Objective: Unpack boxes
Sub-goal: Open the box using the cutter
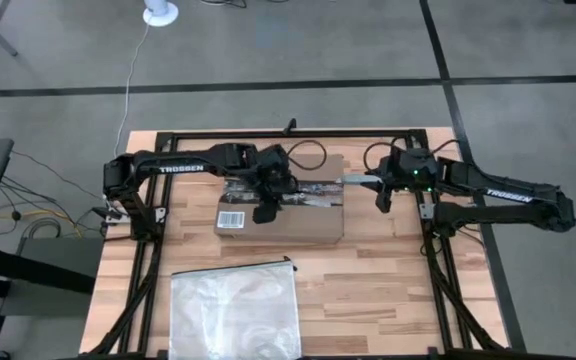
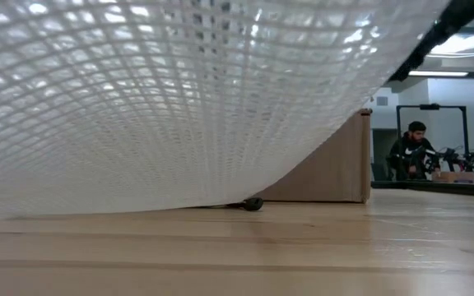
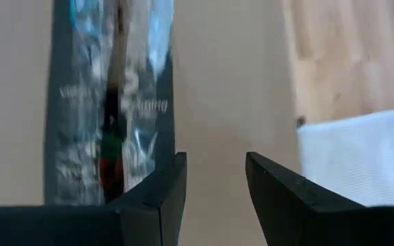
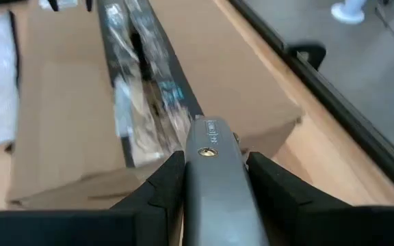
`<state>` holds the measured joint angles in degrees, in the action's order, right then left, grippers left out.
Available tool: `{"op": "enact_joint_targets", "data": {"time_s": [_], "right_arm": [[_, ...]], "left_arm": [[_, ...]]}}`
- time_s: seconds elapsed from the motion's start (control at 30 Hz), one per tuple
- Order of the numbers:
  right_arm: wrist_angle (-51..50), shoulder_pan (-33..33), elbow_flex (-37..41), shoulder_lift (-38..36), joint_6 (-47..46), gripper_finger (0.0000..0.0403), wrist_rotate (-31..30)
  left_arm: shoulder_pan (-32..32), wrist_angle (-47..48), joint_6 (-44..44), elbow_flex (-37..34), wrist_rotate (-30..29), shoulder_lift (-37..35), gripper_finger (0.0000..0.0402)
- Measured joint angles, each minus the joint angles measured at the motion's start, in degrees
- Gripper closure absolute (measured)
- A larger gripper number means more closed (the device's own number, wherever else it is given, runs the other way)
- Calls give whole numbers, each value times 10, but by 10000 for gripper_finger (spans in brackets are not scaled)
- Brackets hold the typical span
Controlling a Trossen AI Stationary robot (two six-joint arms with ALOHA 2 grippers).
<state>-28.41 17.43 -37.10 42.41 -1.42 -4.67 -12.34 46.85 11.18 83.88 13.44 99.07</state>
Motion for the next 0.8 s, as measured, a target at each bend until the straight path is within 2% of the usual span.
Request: {"op": "enact_joint_targets", "data": {"time_s": [0.1,0.2,0.33,0.57,0.8], "right_arm": [[19,0,13,-3,-1,290,0],[16,0,14,-2,-3,290,1],[6,0,14,-10,-3,290,1],[-20,-2,14,-51,3,290,2],[-11,-6,41,-85,-1,290,33]], "left_arm": [[0,-43,-13,-32,-52,1,266],[-1,-65,-16,-46,-69,3,266],[0,-52,-26,-69,-69,5,266],[-1,42,-44,-98,-64,-5,284],[-3,7,-76,-105,-73,-50,292]]}}
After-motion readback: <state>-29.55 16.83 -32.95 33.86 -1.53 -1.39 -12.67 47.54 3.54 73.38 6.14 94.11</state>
